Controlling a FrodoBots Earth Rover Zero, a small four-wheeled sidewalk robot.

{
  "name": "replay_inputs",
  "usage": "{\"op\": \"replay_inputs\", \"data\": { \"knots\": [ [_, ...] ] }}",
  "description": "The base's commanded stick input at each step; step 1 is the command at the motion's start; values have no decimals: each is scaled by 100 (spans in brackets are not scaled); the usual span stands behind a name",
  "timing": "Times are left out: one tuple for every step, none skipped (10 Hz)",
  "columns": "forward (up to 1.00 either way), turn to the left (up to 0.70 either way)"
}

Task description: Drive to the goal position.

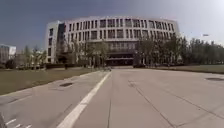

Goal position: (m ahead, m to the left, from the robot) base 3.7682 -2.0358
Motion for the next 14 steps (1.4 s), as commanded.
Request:
{"op": "replay_inputs", "data": {
  "knots": [
    [70, 0],
    [70, 0],
    [70, 0],
    [70, 0],
    [70, 0],
    [70, 0],
    [70, 0],
    [70, 0],
    [70, 0],
    [70, 0],
    [70, 0],
    [70, 0],
    [70, 0],
    [70, 0]
  ]
}}
